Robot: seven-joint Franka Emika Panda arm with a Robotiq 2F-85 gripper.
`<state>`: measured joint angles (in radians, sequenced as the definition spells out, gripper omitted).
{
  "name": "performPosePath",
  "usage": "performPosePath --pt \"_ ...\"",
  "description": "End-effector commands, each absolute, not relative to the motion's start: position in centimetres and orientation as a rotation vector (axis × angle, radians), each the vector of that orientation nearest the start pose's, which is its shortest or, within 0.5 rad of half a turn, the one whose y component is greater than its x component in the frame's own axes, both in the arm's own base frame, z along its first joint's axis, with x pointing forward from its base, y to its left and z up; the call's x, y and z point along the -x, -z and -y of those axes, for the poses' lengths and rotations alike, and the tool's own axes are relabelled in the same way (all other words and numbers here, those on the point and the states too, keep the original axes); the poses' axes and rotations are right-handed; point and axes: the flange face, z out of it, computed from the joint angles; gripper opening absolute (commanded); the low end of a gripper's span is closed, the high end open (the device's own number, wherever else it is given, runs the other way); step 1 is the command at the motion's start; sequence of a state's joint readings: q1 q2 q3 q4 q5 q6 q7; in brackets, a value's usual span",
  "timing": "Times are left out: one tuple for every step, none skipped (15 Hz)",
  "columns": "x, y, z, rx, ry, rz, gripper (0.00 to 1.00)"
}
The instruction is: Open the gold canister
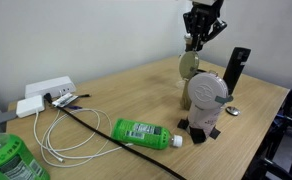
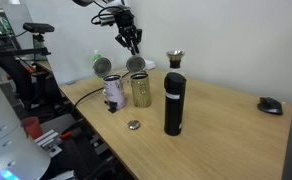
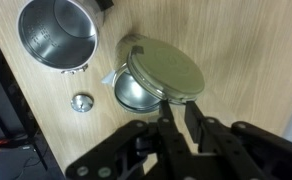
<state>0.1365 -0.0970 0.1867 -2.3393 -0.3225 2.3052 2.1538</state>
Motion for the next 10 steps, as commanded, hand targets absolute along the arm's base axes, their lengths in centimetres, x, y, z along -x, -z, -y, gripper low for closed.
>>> performPosePath --pt "-47.82 -38.12 -15.89 2.193 0.391 -2.267 0.06" --pt "-47.83 -38.12 -16.00 2.195 0.390 -2.264 0.06" --pt "-47.83 -38.08 -16.13 2.199 0.388 -2.261 0.06" --pt "-47.82 -38.01 -16.24 2.204 0.386 -2.258 0.06" --pt "-47.81 -37.96 -16.31 2.206 0.385 -2.256 0.06" --pt "-47.81 -37.88 -16.40 2.211 0.382 -2.253 0.06" --pt "-47.83 -37.82 -16.46 2.214 0.382 -2.251 0.06" --pt "-47.85 -37.82 -16.49 2.216 0.381 -2.249 0.06" --pt "-47.87 -37.81 -16.53 2.219 0.380 -2.245 0.06" --pt "-47.90 -37.81 -16.60 2.222 0.381 -2.242 0.06"
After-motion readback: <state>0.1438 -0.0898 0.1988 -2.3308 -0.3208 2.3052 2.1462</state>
